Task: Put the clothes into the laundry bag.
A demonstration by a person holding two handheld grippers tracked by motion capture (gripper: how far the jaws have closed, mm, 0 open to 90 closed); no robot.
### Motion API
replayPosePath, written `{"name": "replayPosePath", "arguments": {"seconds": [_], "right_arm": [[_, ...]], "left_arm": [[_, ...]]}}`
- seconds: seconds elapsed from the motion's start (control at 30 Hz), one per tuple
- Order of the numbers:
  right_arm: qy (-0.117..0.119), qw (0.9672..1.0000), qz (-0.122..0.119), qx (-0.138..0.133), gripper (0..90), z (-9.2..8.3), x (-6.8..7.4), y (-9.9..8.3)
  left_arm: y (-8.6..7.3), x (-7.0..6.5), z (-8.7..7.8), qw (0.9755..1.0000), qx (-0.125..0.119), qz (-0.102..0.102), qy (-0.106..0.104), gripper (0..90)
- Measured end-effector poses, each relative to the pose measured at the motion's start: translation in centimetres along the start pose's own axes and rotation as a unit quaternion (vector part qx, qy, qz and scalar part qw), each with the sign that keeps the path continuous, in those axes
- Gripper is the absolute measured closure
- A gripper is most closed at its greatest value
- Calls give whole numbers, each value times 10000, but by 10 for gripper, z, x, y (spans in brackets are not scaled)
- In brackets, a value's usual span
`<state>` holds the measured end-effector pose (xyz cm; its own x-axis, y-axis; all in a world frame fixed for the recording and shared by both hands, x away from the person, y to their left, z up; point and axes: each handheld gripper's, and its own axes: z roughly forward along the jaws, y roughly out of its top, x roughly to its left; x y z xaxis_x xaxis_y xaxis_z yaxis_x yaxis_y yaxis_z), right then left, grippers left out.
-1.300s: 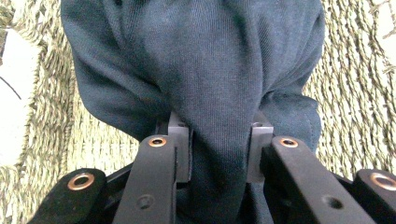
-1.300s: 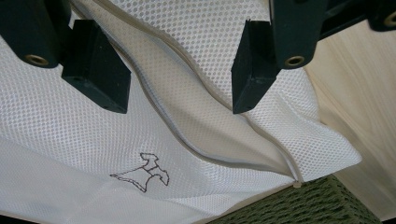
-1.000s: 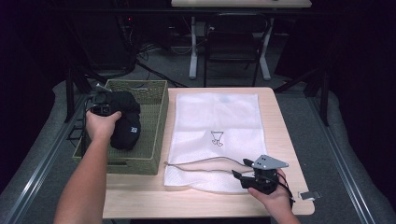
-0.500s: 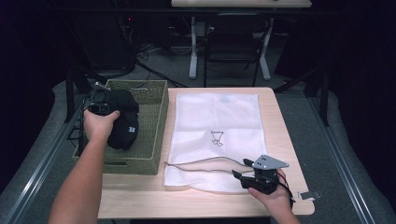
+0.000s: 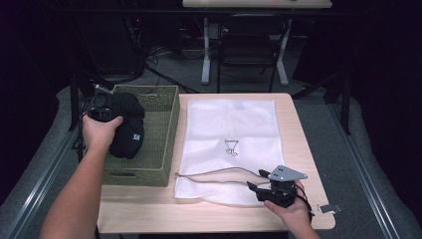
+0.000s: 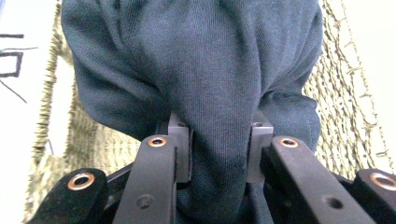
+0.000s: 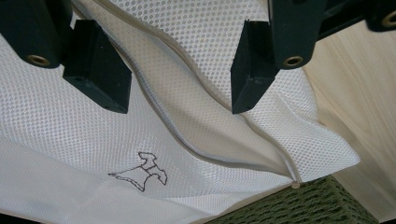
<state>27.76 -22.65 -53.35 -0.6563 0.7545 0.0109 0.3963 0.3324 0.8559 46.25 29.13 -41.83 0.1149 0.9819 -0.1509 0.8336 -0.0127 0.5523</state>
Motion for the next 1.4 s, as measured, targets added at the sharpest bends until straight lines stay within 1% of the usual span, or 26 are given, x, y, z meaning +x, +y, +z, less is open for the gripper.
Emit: {"name": "replayPosePath", "arguments": {"seconds": [0.1,0.4,0.43,0.47,0.53,0.6,0.63,0.77,1.03,1.07,1.1,1.27,1.4], "right_arm": [[26,10000,-43,-12,391,0,1,0],[52,10000,-50,-61,420,-1,2,1],[55,10000,-55,-61,422,-1,2,1],[65,10000,-50,-54,426,-1,2,1],[82,9999,-63,-42,430,-1,4,1],[100,9999,-99,-38,431,0,4,1],[104,9999,-102,-37,431,0,4,1],[94,9999,-108,-52,429,0,4,1],[85,9998,-179,-60,426,0,5,2],[85,9998,-181,-59,426,0,5,2],[83,9998,-182,-59,426,0,5,2],[66,9997,-222,-59,423,0,5,2],[50,9997,-221,-66,418,0,5,1]], "left_arm": [[0,0,-3,10000,-4,68,-16,716],[-2,-6,-13,9995,-4,312,-58,716],[-2,-7,-13,9995,-47,309,-49,716],[-2,-8,-16,9993,-12,361,-91,717],[-2,-10,-19,9991,-39,404,-82,716],[-1,-11,-22,9991,-82,403,-123,716],[-1,-12,-23,9990,-61,408,-160,716],[-1,-16,-27,9986,-72,501,-144,716],[-1,-26,-31,9970,-31,727,-245,716],[-1,-27,-31,9966,-20,787,-234,716],[-1,-27,-31,9966,-20,787,-234,716],[-2,-34,-33,9948,27,969,-308,716],[-3,-38,-35,9936,33,1062,-382,716]]}}
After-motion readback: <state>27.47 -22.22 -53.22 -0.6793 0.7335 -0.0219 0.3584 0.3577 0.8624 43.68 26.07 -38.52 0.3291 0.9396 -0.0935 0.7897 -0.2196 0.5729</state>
